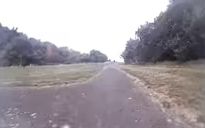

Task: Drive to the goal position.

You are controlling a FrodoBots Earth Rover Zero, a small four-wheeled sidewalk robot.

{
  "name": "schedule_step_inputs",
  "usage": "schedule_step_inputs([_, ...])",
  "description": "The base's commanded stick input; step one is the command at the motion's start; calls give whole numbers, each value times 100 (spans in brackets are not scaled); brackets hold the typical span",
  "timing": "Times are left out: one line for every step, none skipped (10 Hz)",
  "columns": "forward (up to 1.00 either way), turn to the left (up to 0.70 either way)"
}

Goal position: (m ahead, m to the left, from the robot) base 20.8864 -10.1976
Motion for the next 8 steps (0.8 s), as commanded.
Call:
schedule_step_inputs([45,-8])
schedule_step_inputs([45,-20])
schedule_step_inputs([45,-23])
schedule_step_inputs([45,-11])
schedule_step_inputs([45,0])
schedule_step_inputs([45,0])
schedule_step_inputs([45,0])
schedule_step_inputs([45,-24])
